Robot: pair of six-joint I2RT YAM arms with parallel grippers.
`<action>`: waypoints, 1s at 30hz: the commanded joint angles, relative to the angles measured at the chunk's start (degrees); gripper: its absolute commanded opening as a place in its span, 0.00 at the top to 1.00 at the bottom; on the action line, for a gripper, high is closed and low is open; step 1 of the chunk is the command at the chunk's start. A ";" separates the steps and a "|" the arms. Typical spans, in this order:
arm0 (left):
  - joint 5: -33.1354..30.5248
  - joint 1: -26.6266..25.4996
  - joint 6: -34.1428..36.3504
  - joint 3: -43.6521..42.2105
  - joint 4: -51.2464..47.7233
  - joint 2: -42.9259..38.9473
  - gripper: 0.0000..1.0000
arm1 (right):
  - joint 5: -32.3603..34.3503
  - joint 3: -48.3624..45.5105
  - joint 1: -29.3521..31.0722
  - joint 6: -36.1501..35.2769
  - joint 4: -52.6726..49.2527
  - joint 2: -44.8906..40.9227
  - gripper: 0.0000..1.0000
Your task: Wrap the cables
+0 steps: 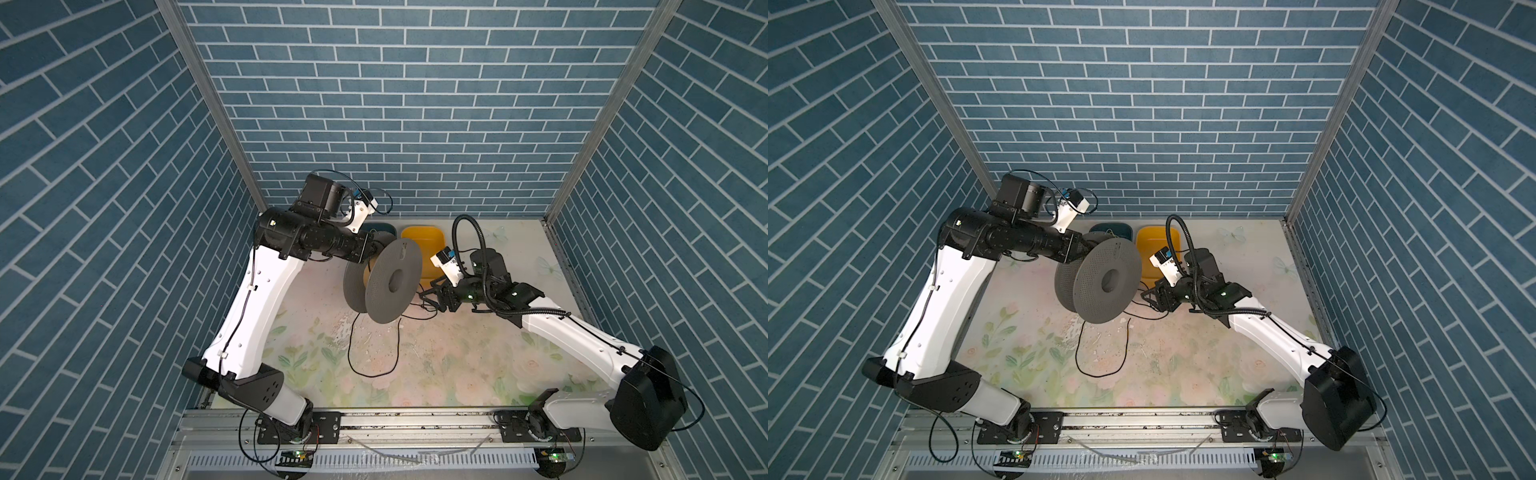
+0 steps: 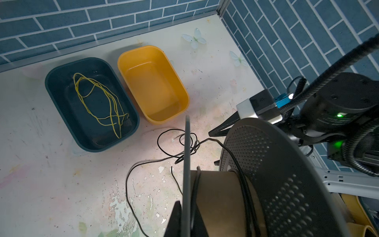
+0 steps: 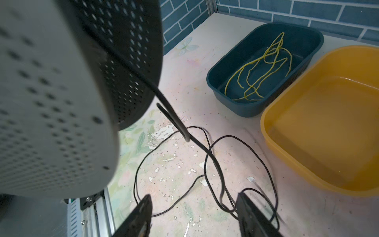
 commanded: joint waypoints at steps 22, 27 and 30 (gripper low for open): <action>13.18 9.82 -9.47 -3.83 13.06 -5.66 1.00 | 7.24 -8.37 -1.57 4.91 18.18 6.72 1.00; 13.63 17.13 -16.16 -10.18 21.87 -11.21 1.00 | 7.98 -12.49 -5.17 8.66 18.19 4.31 1.00; 10.12 18.63 -17.81 -12.85 23.89 -13.07 1.00 | 8.13 -12.93 -6.36 9.57 16.75 4.14 1.00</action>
